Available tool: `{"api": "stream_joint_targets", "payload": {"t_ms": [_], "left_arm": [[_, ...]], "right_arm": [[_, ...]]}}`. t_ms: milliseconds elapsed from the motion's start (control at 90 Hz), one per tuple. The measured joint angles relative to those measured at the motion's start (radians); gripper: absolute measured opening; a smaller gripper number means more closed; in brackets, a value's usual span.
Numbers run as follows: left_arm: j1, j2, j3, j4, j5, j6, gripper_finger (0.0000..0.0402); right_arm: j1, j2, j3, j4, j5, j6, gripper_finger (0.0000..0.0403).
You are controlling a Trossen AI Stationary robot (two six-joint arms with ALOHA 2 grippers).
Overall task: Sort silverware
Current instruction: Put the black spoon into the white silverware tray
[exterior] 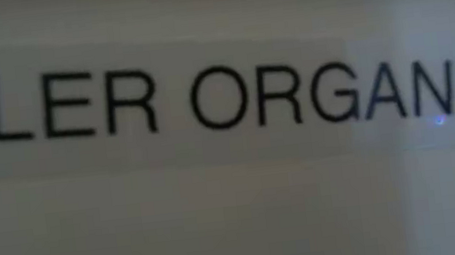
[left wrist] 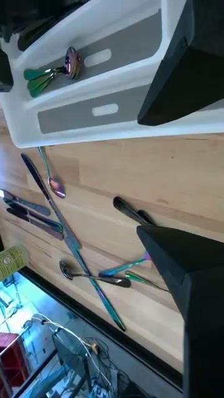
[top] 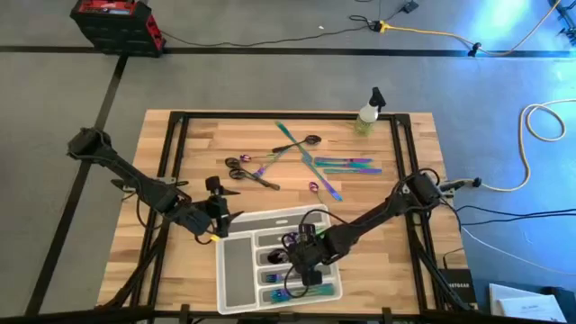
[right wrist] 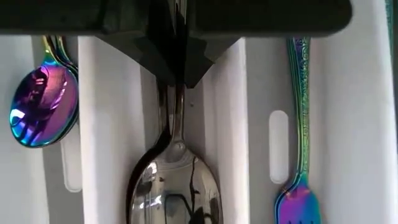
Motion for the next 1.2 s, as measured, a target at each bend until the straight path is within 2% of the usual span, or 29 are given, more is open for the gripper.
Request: {"api": "stream_joint_targets", "payload": {"t_ms": [456,800,1200], "left_arm": [[0.0,0.0,0.0,0.0,0.0,0.001,0.0263],[0.0,0.0,0.0,-0.001,0.001,0.002,0.0263],[0.0,0.0,0.0,-0.001,0.001,0.002,0.0263]], "right_arm": [[0.001,0.0,0.021,-0.037,0.003,-0.042,0.0003],[0.003,0.0,0.062,-0.069,0.03,-0.061,0.0071],[0.003,0.0,0.062,-0.067,0.073,-0.105,0.0099]]}}
